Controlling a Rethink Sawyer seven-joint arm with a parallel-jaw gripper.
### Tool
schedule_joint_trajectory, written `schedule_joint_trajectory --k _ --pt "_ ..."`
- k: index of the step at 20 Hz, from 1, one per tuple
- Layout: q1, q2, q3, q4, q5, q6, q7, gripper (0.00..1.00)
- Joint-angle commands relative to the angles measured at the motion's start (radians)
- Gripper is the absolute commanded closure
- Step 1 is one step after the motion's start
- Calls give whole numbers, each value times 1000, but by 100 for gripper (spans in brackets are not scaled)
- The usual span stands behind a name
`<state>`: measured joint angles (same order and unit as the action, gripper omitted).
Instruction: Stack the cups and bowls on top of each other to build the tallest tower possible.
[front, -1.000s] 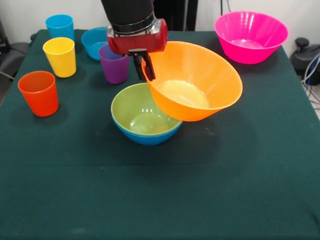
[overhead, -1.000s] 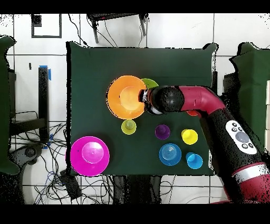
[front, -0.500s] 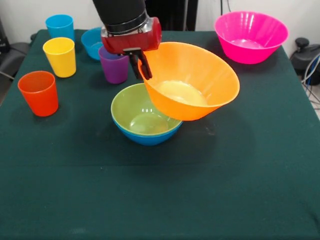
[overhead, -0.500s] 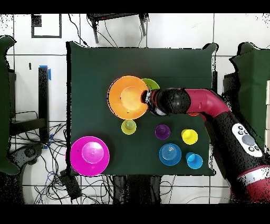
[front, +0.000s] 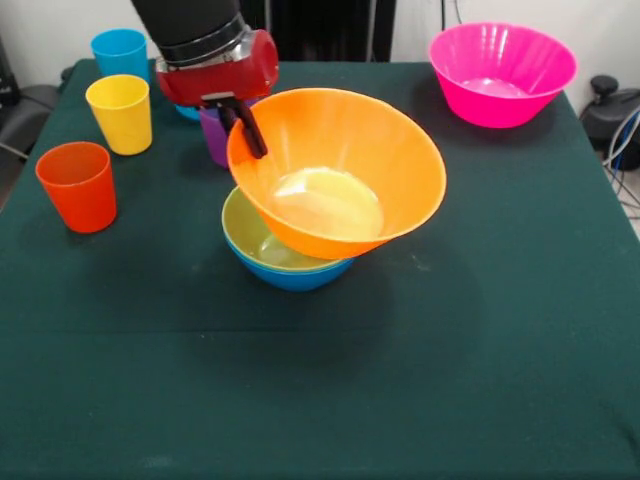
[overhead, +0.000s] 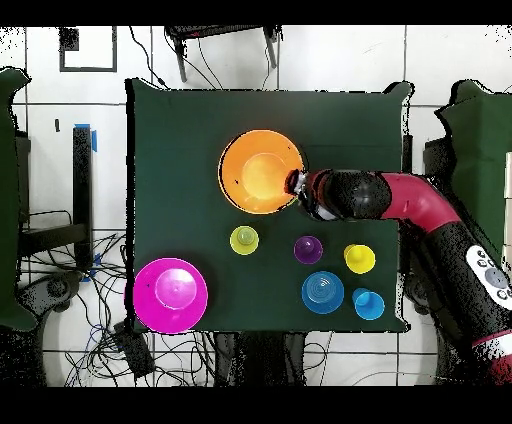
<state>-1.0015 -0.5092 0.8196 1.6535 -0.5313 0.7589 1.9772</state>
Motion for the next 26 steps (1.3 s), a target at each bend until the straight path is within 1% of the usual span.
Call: schedule_joint_trajectory --k 1,3,4,6,8,10,14,17,20,23,26 --pt "-13 63 72 -131 2 209 -430 100" --pt "-16 85 72 -176 0 241 -461 100" --pt "-11 102 66 -211 -17 240 -478 100" --pt "-6 124 57 -250 -49 222 -500 100" --pt "-2 136 50 -276 -65 224 -520 100" --pt "2 141 43 -290 -66 234 -531 100" --pt "23 128 24 -293 -84 220 -530 100" --pt "38 122 15 -282 -80 210 -513 100" --pt "57 130 4 -296 -79 198 -485 100" --pt "64 122 -9 -292 -92 182 -470 100" --pt "75 113 -23 -284 -119 151 -460 100"
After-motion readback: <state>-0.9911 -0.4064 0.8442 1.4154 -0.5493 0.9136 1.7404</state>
